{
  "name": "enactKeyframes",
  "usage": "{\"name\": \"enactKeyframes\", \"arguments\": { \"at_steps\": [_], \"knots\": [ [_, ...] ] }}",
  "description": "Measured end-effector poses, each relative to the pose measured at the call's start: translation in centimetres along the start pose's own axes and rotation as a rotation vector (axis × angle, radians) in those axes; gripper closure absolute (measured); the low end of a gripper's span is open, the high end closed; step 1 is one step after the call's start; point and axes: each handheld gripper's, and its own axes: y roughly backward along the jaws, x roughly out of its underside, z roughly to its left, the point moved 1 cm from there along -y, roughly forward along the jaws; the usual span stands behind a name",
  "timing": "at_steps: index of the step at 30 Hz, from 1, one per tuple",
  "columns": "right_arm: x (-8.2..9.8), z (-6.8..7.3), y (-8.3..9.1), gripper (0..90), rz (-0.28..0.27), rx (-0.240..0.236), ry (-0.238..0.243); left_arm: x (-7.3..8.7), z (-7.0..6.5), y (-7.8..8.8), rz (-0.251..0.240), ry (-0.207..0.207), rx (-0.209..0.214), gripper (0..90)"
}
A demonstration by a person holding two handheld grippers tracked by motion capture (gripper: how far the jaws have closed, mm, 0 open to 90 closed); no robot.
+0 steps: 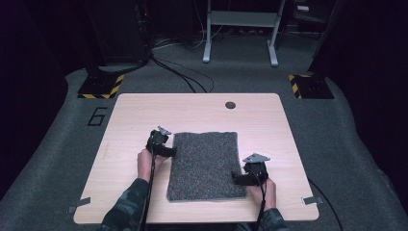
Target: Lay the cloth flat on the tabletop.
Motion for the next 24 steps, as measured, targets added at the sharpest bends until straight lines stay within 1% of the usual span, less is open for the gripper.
{"name": "enactKeyframes", "arguments": {
  "at_steps": [2, 3, 5, 8, 9, 10, 11, 12, 13, 14, 15, 16, 17, 18, 20, 21, 22, 23, 24],
  "knots": [
    [0.1, 0.0, 0.1, 16.1, 0.000, 0.004, -0.010, 0.1, 0.0, 0.0, -0.002, 0.006, 0.002, 26.3],
    [0.2, -0.1, 0.2, 16.2, -0.006, 0.007, -0.001, 0.1, 0.0, 0.0, -0.007, 0.005, 0.006, 26.3],
    [0.3, 0.1, 0.3, 16.3, -0.005, 0.011, -0.019, 0.0, 0.0, -0.1, -0.007, 0.004, 0.016, 26.3],
    [0.5, 0.1, 0.5, 16.2, -0.001, 0.014, -0.016, -0.1, 0.1, -0.3, -0.007, 0.006, 0.028, 25.5],
    [0.5, 0.1, 0.6, 15.7, 0.005, 0.016, -0.023, -0.2, 0.1, -0.3, -0.006, 0.004, 0.032, 24.6],
    [0.6, 0.1, 0.7, 14.2, 0.009, 0.021, -0.037, -0.1, 0.3, -0.2, -0.015, 0.014, 0.051, 24.0],
    [0.6, 0.1, 0.7, 14.2, 0.009, 0.021, -0.037, -0.1, 0.3, -0.2, -0.015, 0.014, 0.051, 23.8],
    [0.5, 0.0, 1.0, 14.2, -0.002, 0.005, -0.050, -0.1, 0.5, -0.1, -0.024, 0.027, 0.059, 23.6],
    [0.5, 0.0, 1.0, 14.2, -0.002, 0.005, -0.050, -0.1, 0.5, -0.1, -0.024, 0.027, 0.059, 23.4],
    [0.1, 0.5, 1.5, 14.4, -0.015, 0.008, -0.056, -0.2, 0.6, 0.0, -0.029, 0.034, 0.067, 23.1],
    [0.1, 0.5, 1.5, 14.4, -0.015, 0.008, -0.056, -0.2, 0.6, 0.0, -0.029, 0.034, 0.067, 22.7],
    [-0.1, 0.7, 1.8, 14.4, -0.017, 0.003, -0.041, -0.3, 0.7, 0.0, -0.030, 0.034, 0.075, 22.7],
    [-0.6, 1.4, 2.3, 14.6, -0.023, -0.002, -0.031, -0.5, 0.8, 0.0, -0.041, 0.059, 0.089, 22.3],
    [-0.8, 1.8, 2.6, 14.7, -0.023, -0.005, -0.017, -0.7, 0.8, 0.1, -0.044, 0.059, 0.094, 22.0],
    [-1.2, 2.6, 2.9, 14.8, -0.029, -0.014, -0.006, -1.0, 0.9, 0.1, -0.044, 0.067, 0.109, 21.5],
    [-1.2, 2.6, 2.9, 14.8, -0.029, -0.014, -0.006, -1.0, 0.9, 0.1, -0.044, 0.067, 0.109, 21.1],
    [-1.5, 3.6, 3.2, 15.0, -0.033, -0.030, -0.001, -1.2, 0.8, 0.2, -0.060, 0.073, 0.113, 21.1],
    [-1.5, 3.6, 3.2, 15.0, -0.033, -0.030, -0.001, -1.2, 0.8, 0.2, -0.060, 0.073, 0.113, 21.0],
    [-1.7, 4.4, 3.3, 15.0, -0.035, -0.049, 0.007, -1.4, 0.7, 0.2, -0.058, 0.071, 0.114, 20.8]
  ]
}}
